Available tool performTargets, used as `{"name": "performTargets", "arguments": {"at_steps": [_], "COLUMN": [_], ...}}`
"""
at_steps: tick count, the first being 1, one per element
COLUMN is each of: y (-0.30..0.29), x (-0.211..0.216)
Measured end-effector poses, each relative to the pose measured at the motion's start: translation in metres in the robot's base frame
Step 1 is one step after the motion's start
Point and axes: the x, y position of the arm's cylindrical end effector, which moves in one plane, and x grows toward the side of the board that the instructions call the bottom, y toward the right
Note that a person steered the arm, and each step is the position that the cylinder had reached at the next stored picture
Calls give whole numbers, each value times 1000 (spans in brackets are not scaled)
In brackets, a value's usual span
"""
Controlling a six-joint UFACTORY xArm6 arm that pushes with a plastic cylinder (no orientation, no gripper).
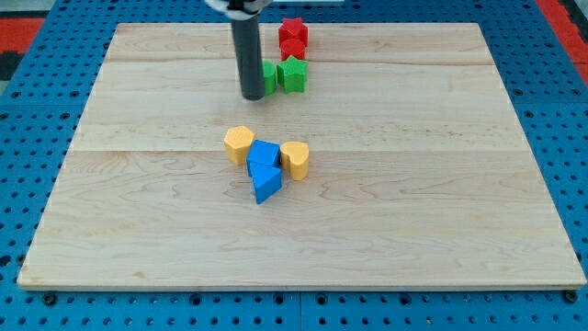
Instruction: Push the red star into the red circle
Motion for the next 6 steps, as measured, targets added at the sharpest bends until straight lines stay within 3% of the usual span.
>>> {"name": "performTargets", "arguments": {"at_steps": [1,2,3,4,5,6], "y": [4,-76,-44,17,29,84], "x": [-19,-9,-87,-138,-139,-136]}}
